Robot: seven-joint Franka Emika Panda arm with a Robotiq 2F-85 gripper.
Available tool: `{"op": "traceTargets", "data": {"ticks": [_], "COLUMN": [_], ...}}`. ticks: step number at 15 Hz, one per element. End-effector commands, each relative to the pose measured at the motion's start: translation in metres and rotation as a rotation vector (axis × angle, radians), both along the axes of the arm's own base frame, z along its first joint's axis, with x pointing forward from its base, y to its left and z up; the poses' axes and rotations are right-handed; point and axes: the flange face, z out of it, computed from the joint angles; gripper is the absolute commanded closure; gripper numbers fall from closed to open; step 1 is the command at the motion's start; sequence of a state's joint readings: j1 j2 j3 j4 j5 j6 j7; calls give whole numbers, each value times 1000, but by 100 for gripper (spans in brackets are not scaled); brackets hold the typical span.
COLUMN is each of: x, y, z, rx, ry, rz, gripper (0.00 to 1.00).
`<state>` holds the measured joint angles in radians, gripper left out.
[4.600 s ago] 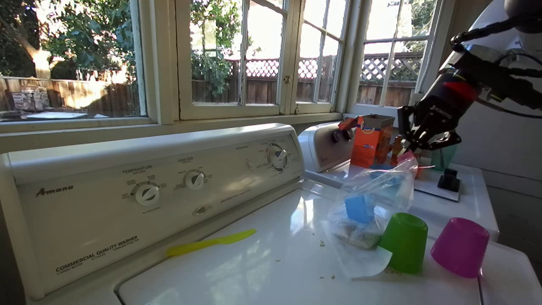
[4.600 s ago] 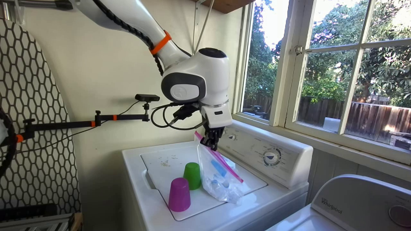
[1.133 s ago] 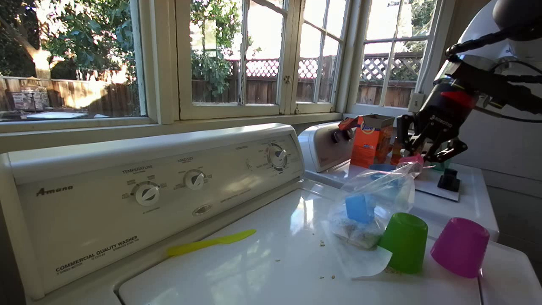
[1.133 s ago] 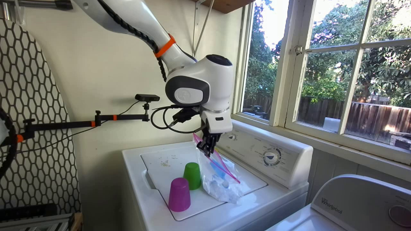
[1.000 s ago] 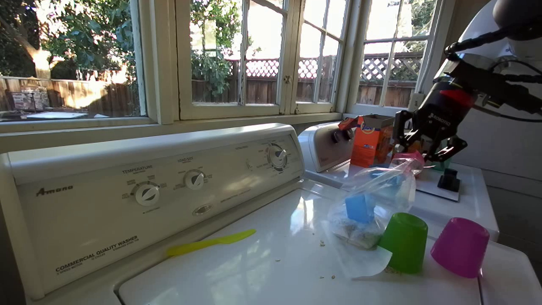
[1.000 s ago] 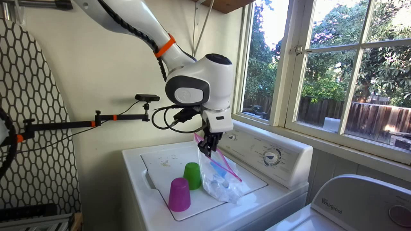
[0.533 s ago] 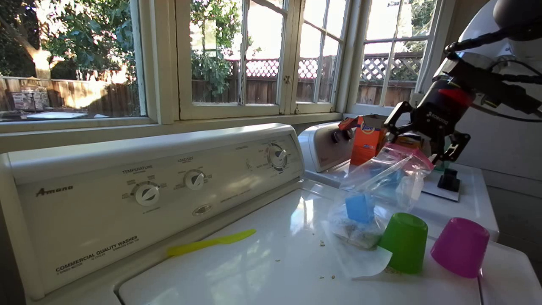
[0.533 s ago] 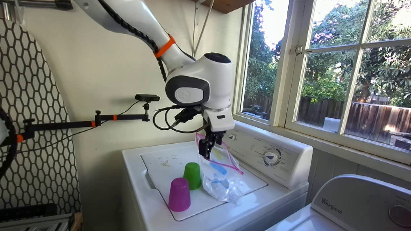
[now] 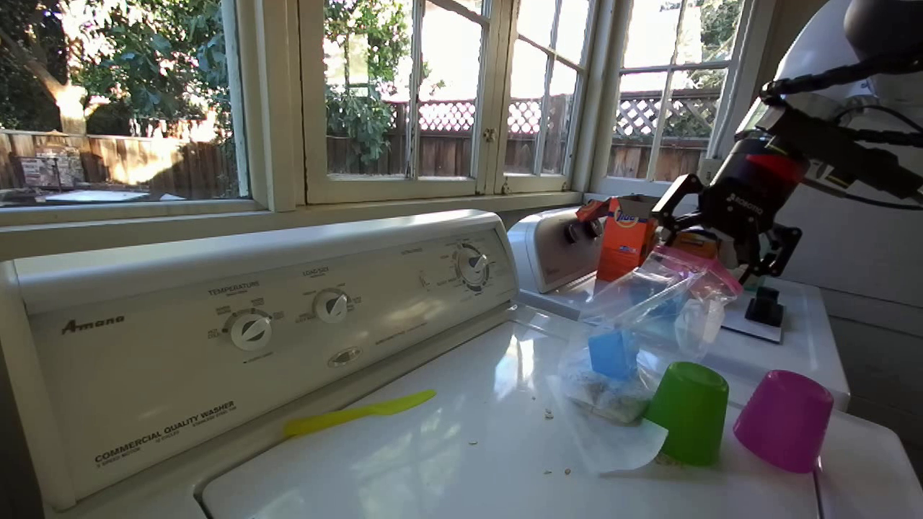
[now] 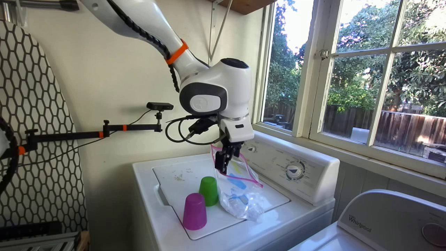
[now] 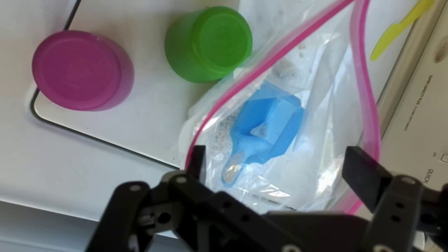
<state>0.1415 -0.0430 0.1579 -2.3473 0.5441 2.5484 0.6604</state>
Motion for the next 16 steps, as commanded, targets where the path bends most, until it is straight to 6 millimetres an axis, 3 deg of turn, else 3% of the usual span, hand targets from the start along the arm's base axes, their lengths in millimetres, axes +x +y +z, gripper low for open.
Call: {"op": "traceTargets", "data": {"ticks": [1,2,3,4,12,14,16], "x": [-2,-2,-2,-1,1,1,1], "y": [2,1,-1,-2,-5,-5,-5], "z": [3,4,4,4,2,0,-2], "rx": [-10,-10,-13,-15,-27,-35,-45], "ry": [-26,-28,-29,-30,-26,-21,-12], "rz": [0,-3,-7,-11,-10,-7,-6], "gripper": [0,0,25,26,89,100,100]}}
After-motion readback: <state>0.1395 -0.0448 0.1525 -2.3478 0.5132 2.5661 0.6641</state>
